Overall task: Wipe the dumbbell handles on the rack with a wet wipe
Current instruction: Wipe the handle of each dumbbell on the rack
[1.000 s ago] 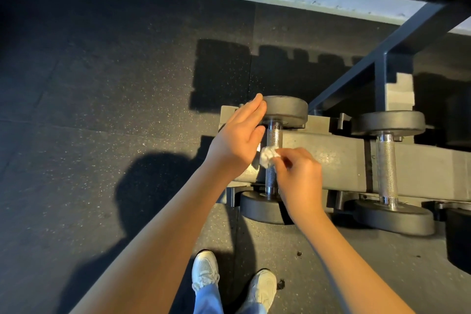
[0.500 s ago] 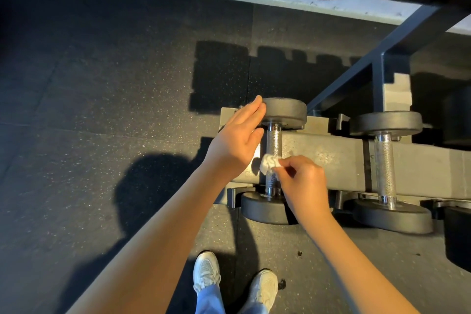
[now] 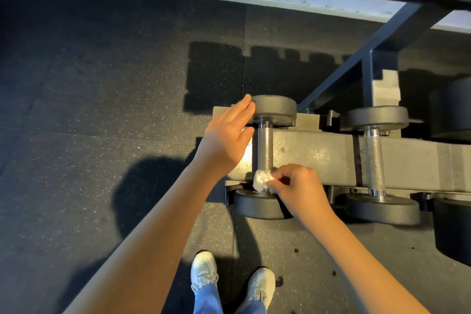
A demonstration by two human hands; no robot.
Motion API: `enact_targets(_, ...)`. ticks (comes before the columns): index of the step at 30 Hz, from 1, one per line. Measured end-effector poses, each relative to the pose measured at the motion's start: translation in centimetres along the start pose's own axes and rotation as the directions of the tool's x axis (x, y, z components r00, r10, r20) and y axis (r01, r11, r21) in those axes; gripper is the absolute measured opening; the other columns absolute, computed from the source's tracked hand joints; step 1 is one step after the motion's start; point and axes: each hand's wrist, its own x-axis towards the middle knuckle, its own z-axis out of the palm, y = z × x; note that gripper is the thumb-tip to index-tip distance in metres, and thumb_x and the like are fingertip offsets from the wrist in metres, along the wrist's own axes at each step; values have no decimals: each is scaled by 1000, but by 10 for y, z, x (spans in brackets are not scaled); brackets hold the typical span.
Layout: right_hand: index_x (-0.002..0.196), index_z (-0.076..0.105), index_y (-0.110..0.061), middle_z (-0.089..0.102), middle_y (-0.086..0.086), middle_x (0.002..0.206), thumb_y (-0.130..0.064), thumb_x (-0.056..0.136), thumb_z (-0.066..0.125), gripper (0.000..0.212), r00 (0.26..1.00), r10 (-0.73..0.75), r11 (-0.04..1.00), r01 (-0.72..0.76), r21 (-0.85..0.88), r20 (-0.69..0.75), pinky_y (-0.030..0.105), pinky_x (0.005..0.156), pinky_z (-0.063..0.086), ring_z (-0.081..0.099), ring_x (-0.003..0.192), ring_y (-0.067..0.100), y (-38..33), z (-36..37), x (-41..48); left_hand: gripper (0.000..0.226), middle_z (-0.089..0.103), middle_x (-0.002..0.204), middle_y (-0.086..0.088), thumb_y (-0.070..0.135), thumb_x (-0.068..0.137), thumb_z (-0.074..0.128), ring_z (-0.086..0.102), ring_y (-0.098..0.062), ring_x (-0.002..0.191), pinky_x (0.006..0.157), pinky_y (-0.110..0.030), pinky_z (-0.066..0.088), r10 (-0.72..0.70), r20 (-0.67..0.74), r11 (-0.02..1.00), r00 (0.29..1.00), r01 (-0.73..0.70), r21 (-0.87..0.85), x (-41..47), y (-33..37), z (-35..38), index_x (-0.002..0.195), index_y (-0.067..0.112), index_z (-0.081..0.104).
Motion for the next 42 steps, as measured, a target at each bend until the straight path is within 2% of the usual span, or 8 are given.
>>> enact_targets(4,90,73,-14,65,-4,83,-10,83,70,9,997,-12,992,20,122,-70,9,66,41,56,74,8,-5,-14,-1,32,56,125,0,23,98,45,50,-13,113,96,-30,42,-92,-47,995,995,94,30,-20,10,1,126,14,59)
enact_targets(8,84,67,-21,63,-4,73,-3,81,70,18,995,2,953,28,303,-98,15,63,45,55,65,5,-11,-12,-2,25,61,110,6,24,99,45,57,-6,94,82,-20,44,-157,407,905,900,296,-305,-31,13,13,118,18,61)
enact_targets(13,87,69,-25,69,-1,79,-1,82,69,24,994,7,900,43,434,-113,23,70,54,64,74,12,-11,-9,3,13,67,92,6,23,95,52,63,-12,90,83,-31,48,-111,464,802,879,355,-481,-26,18,11,96,28,64)
enact_targets(17,101,72,-20,72,-5,93,0,86,64,26,996,7,858,41,512,-91,16,78,51,65,84,3,-13,-8,7,17,69,90,-5,29,88,60,65,-20,86,80,-34,51,-191,361,861,913,332,-385,-22,25,6,94,16,68)
enact_targets(21,122,57,-28,58,-22,108,-7,92,57,36,987,42,884,35,467,-153,3,87,39,54,99,-13,-6,-2,1,14,68,84,-4,27,88,63,63,-17,77,66,-29,50,-456,42,830,889,442,-341,-14,16,9,95,17,69)
enact_targets(27,141,43,-19,48,-1,140,-32,98,44,46,976,182,908,-120,403,-120,38,111,34,42,130,13,4,34,-5,7,55,70,17,17,87,67,51,6,64,57,-4,41,-476,-184,843,860,386,-374,9,25,36,94,19,66)
enact_targets(36,125,58,-15,63,-1,117,-45,89,33,54,964,176,916,-86,392,-201,40,96,45,55,111,15,5,35,-6,35,45,51,11,29,91,59,44,2,47,50,-8,35,-410,-57,879,910,378,-291,-6,18,47,58,23,48)
enact_targets(42,124,58,-16,63,-2,115,-53,88,27,61,949,226,907,-121,402,-222,37,94,45,55,107,13,4,37,-7,15,66,73,-7,21,92,59,60,-19,67,59,-26,44,-428,-178,869,886,350,-351,4,22,46,79,15,60)
